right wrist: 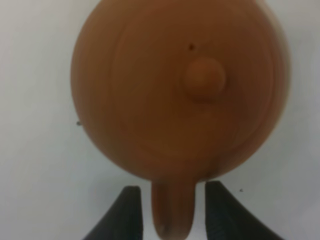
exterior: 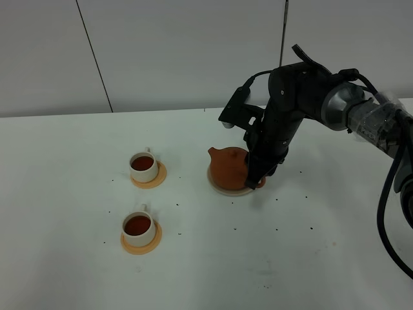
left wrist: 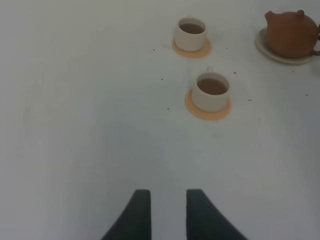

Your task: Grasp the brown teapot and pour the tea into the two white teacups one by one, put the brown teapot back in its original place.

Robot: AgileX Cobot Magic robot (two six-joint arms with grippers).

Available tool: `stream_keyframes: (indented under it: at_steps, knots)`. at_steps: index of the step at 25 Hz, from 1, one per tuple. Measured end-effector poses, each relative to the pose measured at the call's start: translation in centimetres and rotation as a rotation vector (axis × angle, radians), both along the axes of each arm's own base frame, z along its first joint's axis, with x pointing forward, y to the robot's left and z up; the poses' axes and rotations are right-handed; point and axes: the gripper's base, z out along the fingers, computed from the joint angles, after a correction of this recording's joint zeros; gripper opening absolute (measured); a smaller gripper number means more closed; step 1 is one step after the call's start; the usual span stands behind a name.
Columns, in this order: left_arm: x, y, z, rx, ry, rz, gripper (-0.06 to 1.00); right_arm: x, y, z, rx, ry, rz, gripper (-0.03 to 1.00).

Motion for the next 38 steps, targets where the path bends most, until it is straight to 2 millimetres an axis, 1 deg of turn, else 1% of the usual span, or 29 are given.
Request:
stream_keyframes:
  at_steps: [5, 11, 17, 21, 24, 26, 28, 32, 36, 38]
  knots:
    - [0.0, 0.0, 0.0, 0.0, 0.0, 0.0, 0.24, -0.2, -0.1, -0.1, -0.011, 0.031, -0.019, 0.3]
    - [0.0, 0.0, 0.0, 0.0, 0.0, 0.0, 0.24, -0.2, -0.3, 0.2, -0.022, 0.02, -0.027, 0.3]
    - [0.0, 0.0, 0.0, 0.0, 0.0, 0.0, 0.24, -0.2, -0.3, 1.7, -0.005, -0.006, -0.039, 0.31]
    - [0.0, 0.0, 0.0, 0.0, 0.0, 0.0, 0.24, -0.4, -0.4, 2.4, -0.001, -0.004, -0.059, 0.32]
    - [0.0, 0.0, 0.0, 0.0, 0.0, 0.0, 0.24, -0.5, -0.6, 3.8, 0.005, -0.032, -0.069, 0.32]
    - [0.0, 0.0, 0.0, 0.0, 0.0, 0.0, 0.24, -0.7, -0.8, 5.2, 0.019, -0.051, -0.086, 0.32]
    - [0.0, 0.0, 0.0, 0.0, 0.0, 0.0, 0.24, -1.0, -1.3, 7.1, 0.045, -0.075, -0.116, 0.32]
    - [0.0, 0.0, 0.0, 0.0, 0.0, 0.0, 0.24, -1.8, -3.2, 12.3, 0.123, -0.135, -0.19, 0.31]
    - [0.0, 0.0, 0.0, 0.001, 0.0, -0.001, 0.24, -3.9, -6.3, 18.9, 0.247, -0.203, -0.259, 0.23]
    - [0.0, 0.0, 0.0, 0.001, 0.0, -0.001, 0.24, -5.4, -8.4, 22.6, 0.323, -0.249, -0.299, 0.18]
